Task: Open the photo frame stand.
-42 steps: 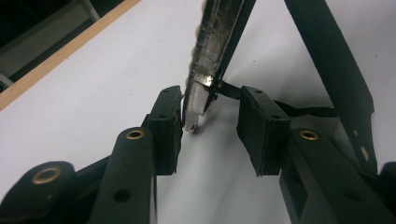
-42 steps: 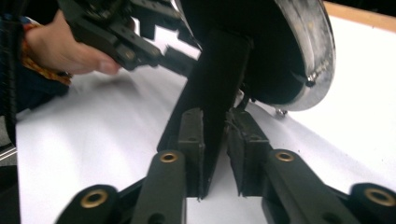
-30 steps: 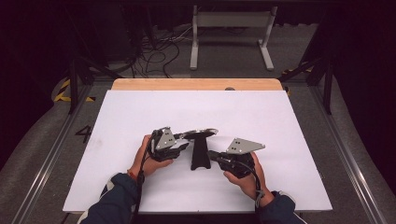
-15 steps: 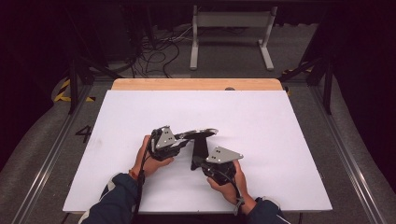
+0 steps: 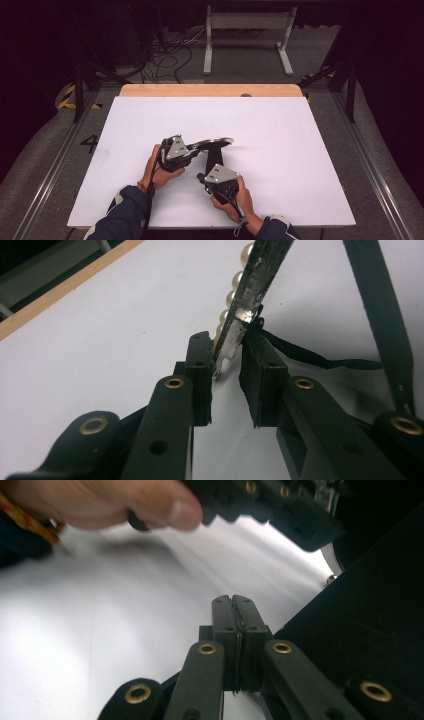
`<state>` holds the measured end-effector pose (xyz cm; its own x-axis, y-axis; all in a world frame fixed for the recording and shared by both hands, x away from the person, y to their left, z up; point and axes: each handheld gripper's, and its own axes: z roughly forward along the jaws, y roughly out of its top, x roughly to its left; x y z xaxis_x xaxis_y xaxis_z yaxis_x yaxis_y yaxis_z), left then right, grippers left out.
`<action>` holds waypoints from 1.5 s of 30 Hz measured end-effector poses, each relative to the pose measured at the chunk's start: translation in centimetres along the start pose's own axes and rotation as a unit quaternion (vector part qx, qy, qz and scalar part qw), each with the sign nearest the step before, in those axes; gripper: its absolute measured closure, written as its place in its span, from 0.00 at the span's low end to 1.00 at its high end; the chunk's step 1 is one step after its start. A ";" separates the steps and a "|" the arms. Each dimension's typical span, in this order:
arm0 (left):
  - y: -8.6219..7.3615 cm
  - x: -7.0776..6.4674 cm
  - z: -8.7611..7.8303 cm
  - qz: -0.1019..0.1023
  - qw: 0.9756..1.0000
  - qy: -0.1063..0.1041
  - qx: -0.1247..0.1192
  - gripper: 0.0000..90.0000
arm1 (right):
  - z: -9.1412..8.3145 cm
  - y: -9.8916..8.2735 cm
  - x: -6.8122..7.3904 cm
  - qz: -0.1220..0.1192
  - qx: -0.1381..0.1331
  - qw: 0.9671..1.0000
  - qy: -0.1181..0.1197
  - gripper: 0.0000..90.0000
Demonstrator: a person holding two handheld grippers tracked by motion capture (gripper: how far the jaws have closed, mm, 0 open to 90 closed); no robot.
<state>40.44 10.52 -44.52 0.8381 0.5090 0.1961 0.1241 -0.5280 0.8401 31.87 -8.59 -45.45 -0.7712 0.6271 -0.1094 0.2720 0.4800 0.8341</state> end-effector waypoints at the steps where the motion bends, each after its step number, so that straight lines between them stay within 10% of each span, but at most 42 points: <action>1: 0.0 0.0 0.0 0.001 1.000 -0.001 0.000 0.84 | 0.1 -0.1 0.0 0.001 0.002 1.000 -0.003 1.00; 19: 0.1 -0.5 1.2 -0.004 1.000 0.020 0.000 0.73 | 1.1 -0.2 0.5 0.005 0.024 1.000 -0.009 0.98; 45: 0.4 -1.2 0.6 0.024 0.999 0.029 0.006 0.88 | 0.5 -0.5 -1.5 0.024 0.060 0.997 -0.042 1.00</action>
<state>39.77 9.30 -44.69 0.8108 0.5221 0.2647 0.0918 -0.5600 0.8234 33.16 -9.43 -46.00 -0.7059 0.6982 -0.1191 0.3784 0.5139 0.7698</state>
